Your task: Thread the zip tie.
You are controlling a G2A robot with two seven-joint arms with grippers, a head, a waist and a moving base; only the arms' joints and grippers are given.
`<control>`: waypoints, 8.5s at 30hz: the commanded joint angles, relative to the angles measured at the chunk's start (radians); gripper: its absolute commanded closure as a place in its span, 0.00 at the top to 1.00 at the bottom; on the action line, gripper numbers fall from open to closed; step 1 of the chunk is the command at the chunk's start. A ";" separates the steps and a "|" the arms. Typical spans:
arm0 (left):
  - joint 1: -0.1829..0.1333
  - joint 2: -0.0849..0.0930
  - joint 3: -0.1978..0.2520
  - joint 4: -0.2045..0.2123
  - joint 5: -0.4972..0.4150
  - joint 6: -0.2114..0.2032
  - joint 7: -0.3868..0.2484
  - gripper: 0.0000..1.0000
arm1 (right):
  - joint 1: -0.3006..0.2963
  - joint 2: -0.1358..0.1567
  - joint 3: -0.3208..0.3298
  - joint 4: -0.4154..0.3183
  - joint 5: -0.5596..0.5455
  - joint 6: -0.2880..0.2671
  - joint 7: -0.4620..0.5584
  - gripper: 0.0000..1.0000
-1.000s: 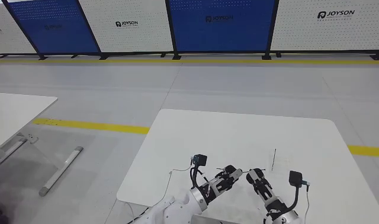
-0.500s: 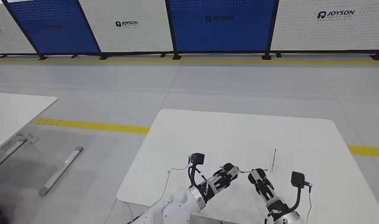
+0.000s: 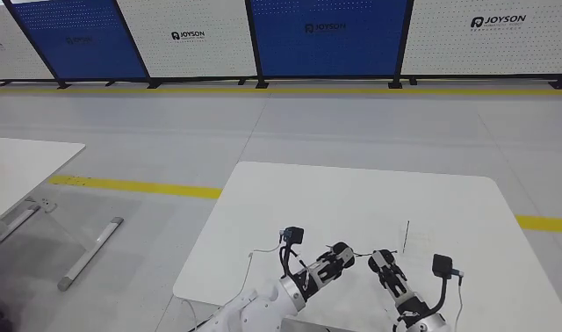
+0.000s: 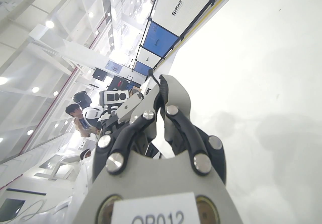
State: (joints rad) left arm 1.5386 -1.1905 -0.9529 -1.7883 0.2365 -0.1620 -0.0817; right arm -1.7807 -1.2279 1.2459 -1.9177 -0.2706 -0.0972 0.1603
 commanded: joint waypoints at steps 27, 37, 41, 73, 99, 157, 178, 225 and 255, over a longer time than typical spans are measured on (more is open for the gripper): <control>0.005 0.001 -0.001 0.001 0.009 0.003 0.001 0.19 | 0.001 0.000 -0.011 0.000 -0.011 -0.001 0.003 0.00; 0.007 0.001 -0.001 -0.003 0.011 0.005 0.002 0.16 | 0.004 0.000 -0.011 0.006 -0.013 0.004 -0.004 0.00; 0.005 0.001 0.000 -0.004 0.012 0.008 0.001 0.15 | 0.003 0.000 -0.010 0.003 -0.015 0.004 -0.004 0.00; -0.001 0.000 0.015 0.002 0.002 -0.010 -0.020 0.00 | -0.001 0.005 0.008 0.003 0.054 -0.047 0.046 0.00; 0.006 0.004 -0.012 -0.005 -0.018 -0.010 -0.003 0.34 | -0.002 0.003 -0.002 -0.001 0.000 0.005 -0.008 0.00; 0.017 -0.018 -0.063 -0.034 -0.465 0.022 0.057 0.00 | -0.016 0.016 0.008 -0.038 -0.250 0.028 -0.003 1.00; 0.025 -0.021 -0.062 -0.057 -0.499 0.031 0.037 0.00 | 0.066 0.013 -0.059 0.019 -0.383 0.047 0.049 1.00; 0.022 -0.031 -0.015 -0.039 -0.418 0.069 0.012 0.00 | 0.090 0.003 -0.094 0.029 -0.432 0.022 -0.002 0.32; 0.019 -0.034 -0.004 -0.036 -0.386 0.092 0.016 0.00 | 0.079 0.005 -0.083 0.012 -0.447 0.023 0.003 0.20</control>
State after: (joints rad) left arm 1.5583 -1.2241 -0.9578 -1.8252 -0.1501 -0.0704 -0.0670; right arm -1.7022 -1.2233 1.1635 -1.9058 -0.7169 -0.0751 0.1627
